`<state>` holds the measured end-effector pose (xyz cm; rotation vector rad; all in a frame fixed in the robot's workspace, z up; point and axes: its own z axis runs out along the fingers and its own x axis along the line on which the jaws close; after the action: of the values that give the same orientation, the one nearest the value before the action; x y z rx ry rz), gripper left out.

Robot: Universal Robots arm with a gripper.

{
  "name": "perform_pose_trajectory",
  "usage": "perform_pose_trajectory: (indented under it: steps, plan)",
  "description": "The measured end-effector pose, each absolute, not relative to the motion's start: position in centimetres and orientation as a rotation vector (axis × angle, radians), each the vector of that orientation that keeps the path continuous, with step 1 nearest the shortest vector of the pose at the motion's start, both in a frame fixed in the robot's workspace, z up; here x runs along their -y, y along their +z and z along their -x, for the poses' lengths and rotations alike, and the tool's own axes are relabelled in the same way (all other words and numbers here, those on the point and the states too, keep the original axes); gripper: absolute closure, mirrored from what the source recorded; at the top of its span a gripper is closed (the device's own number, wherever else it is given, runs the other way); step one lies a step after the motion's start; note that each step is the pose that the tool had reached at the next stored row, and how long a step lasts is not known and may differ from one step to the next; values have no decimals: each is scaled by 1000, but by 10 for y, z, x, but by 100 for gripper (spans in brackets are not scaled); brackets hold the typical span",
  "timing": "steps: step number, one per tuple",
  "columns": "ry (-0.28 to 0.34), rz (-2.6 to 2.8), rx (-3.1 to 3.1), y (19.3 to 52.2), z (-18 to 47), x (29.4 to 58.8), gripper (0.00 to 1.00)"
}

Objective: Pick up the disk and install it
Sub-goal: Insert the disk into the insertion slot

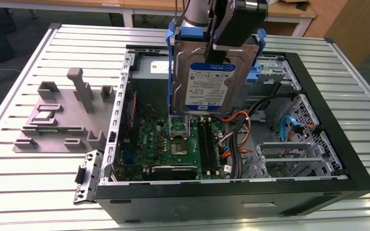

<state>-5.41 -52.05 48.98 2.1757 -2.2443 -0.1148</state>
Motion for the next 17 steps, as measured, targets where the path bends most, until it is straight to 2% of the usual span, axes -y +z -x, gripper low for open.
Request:
perform_pose_trajectory:
  steps: [8,17]
  plan:
    - [-115,-2176,2244,490,54,539,65]
    - [-115,-2175,2244,490,46,542,65]
